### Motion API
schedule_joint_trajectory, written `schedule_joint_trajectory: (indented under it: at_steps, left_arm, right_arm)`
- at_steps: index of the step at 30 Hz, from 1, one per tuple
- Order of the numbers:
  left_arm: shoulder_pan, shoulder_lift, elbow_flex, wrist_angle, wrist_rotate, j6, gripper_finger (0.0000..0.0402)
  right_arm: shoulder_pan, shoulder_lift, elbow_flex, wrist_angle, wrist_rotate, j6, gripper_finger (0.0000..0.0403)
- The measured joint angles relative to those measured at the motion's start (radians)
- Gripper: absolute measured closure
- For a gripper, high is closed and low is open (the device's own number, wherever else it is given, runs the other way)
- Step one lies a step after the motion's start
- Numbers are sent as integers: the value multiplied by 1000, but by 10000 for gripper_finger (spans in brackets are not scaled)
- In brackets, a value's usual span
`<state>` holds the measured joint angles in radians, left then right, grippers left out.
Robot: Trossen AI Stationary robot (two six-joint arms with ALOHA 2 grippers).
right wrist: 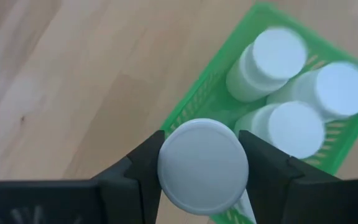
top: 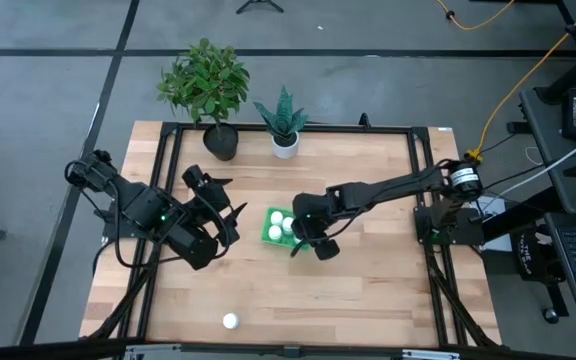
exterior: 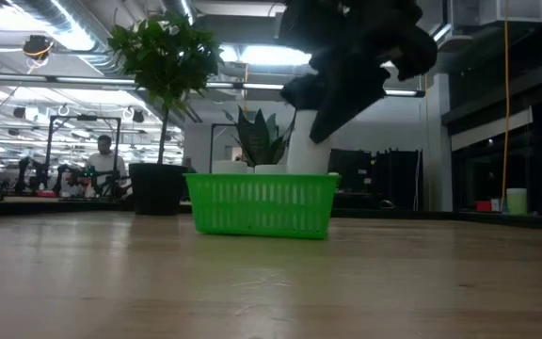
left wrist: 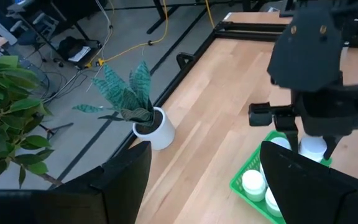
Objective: Pick and place pill bottles into a basket
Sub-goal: Put the right pill bottle into the bin, then put the pill bottle into the bin
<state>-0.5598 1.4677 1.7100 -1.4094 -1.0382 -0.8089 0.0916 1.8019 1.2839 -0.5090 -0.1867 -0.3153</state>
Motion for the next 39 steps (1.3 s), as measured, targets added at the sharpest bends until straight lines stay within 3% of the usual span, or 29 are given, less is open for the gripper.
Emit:
schedule_joint_trajectory:
  at_steps: [16, 27, 39]
  left_arm:
    - [0, 1, 0, -2, 15, 11, 107]
    - [0, 1, 0, -5, 16, 11, 107]
    - [0, 1, 0, -6, 17, 11, 107]
  right_arm:
    - [3, 56, 0, -4, 0, 49, 228]
    - [3, 56, 0, -1, 1, 79, 176]
    - [10, 15, 2, -13, 1, 101, 170]
